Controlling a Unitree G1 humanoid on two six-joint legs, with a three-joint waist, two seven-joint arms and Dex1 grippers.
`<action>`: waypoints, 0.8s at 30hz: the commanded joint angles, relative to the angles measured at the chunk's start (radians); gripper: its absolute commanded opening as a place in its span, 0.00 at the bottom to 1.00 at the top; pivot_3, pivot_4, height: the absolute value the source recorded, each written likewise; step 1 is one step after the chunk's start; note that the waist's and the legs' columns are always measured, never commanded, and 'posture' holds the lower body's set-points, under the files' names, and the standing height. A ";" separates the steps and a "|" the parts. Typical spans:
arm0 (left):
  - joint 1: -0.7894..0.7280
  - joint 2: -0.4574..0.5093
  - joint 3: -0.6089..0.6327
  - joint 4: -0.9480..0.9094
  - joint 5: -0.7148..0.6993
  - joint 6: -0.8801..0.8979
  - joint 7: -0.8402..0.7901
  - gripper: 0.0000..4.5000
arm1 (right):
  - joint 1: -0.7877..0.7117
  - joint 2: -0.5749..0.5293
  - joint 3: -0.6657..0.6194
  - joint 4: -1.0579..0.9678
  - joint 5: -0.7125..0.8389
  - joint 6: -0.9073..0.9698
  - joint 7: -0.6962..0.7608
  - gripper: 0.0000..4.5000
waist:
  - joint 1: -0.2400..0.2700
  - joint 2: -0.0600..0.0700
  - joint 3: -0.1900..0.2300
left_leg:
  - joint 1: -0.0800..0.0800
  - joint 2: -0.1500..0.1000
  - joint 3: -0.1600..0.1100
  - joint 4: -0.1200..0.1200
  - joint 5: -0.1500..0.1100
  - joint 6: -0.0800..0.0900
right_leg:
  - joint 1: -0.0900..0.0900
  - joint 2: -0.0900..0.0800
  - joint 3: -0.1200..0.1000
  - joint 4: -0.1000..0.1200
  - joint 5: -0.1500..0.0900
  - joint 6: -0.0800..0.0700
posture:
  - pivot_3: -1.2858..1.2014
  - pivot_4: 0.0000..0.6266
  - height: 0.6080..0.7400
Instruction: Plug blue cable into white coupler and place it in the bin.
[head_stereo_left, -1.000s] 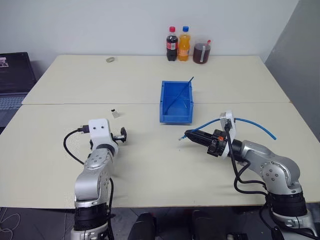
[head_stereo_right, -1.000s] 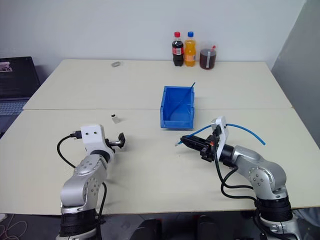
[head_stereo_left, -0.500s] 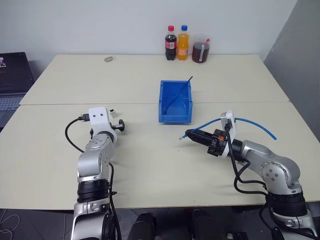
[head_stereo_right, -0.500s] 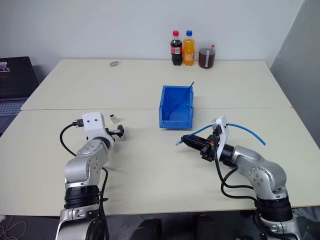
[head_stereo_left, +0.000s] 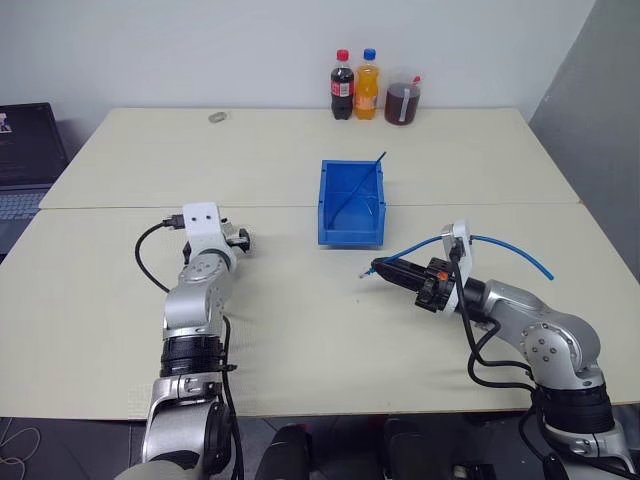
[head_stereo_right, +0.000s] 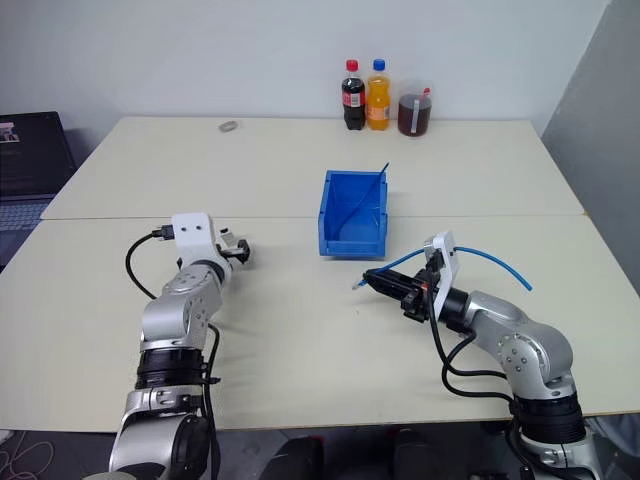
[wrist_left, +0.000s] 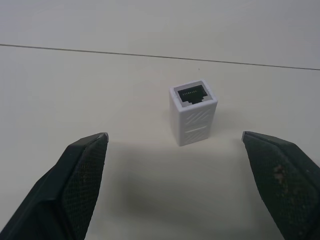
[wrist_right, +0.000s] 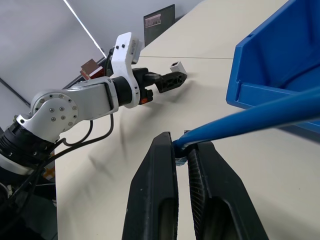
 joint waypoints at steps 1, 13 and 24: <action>-0.044 0.019 0.002 0.037 0.013 -0.050 -0.004 1.00 | 0.003 -0.003 -0.014 -0.037 0.007 -0.016 0.000 0.01 | 0.001 0.000 0.000 | 0.000 0.000 0.000 0.000 0.000 0.000 | 0.000 0.000 0.000 0.000 0.000 0.000 | 0.52 0.24 1.00; -0.111 0.035 -0.009 0.174 0.020 -0.124 -0.014 1.00 | 0.006 -0.008 -0.010 -0.040 0.004 -0.017 0.002 0.01 | 0.000 0.000 0.000 | -0.001 0.000 0.000 0.000 0.000 0.000 | 0.000 0.000 0.000 0.000 0.001 0.000 | 0.52 0.24 1.00; -0.139 0.039 0.013 0.249 0.002 -0.156 -0.024 0.65 | 0.013 -0.010 -0.009 -0.050 0.006 -0.014 -0.003 0.01 | 0.000 0.000 0.000 | -0.001 0.000 0.000 0.001 0.000 0.000 | 0.000 0.000 -0.001 0.001 0.001 0.000 | 0.52 0.24 1.00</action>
